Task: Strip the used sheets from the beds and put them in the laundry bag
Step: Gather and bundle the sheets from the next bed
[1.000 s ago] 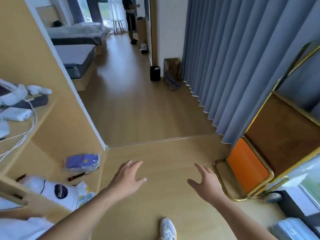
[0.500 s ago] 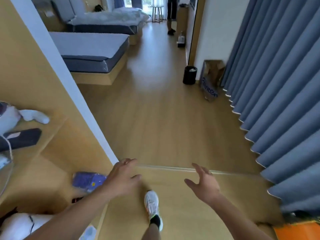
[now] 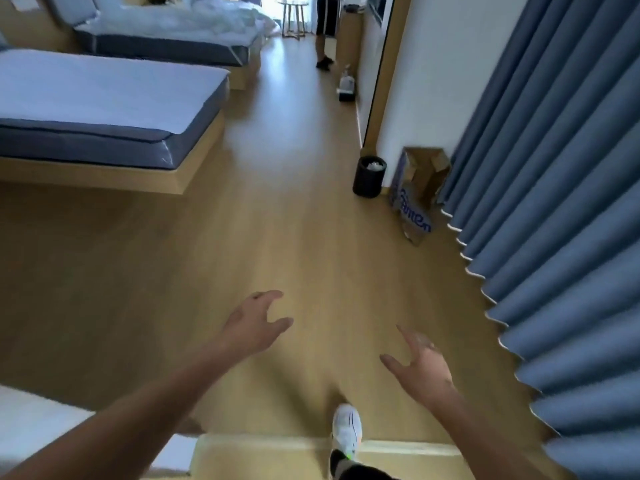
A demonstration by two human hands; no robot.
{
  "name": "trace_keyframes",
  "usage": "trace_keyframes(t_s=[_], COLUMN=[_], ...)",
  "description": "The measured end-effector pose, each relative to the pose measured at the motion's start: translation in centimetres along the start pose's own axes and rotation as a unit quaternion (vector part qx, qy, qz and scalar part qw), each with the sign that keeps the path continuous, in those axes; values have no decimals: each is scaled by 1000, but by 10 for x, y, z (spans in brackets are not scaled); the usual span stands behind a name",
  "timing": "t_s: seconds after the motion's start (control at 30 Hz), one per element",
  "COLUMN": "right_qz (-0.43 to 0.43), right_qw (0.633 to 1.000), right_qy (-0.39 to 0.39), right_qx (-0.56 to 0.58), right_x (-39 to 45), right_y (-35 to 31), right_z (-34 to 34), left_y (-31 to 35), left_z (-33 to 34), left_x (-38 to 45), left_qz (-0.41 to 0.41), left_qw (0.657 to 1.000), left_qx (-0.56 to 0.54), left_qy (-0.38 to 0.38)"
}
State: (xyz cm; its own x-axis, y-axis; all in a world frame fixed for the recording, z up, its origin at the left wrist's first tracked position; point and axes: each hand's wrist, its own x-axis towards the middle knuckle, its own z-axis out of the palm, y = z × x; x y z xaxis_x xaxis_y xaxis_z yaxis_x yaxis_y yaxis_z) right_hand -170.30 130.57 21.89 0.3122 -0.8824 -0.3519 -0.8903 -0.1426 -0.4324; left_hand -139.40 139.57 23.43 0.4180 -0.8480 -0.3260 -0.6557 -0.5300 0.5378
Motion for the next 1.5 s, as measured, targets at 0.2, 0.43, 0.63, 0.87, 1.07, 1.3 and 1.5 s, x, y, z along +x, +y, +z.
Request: trace_keyframes(t_s=[0.2, 0.43, 0.63, 0.87, 1.07, 1.3, 1.5], right_qz=[-16, -84, -135, -130, -94, -98, -115], right_qw=[999, 994, 986, 988, 992, 991, 988], right_qy=[-20, -51, -81, -80, -40, -16, -44], right_qx=[28, 55, 52, 30, 79, 92, 98], right_x=[209, 427, 582, 805, 979, 1194, 1397], right_y=[-60, -193, -300, -389, -461, -524, -597], right_z=[-10, -78, -101, -115, -201, -254, -288], left_y=[3, 11, 2, -18, 33, 102, 121], left_z=[-36, -154, -222, -261, -365, -437, -479], left_x=[172, 340, 486, 720, 934, 1167, 1341], left_qz=[-27, -59, -109, -113, -74, 13, -51], left_qw=[999, 994, 991, 993, 997, 995, 996], left_qx=[23, 84, 49, 17, 18, 72, 69], left_qy=[0, 24, 59, 9, 20, 69, 34])
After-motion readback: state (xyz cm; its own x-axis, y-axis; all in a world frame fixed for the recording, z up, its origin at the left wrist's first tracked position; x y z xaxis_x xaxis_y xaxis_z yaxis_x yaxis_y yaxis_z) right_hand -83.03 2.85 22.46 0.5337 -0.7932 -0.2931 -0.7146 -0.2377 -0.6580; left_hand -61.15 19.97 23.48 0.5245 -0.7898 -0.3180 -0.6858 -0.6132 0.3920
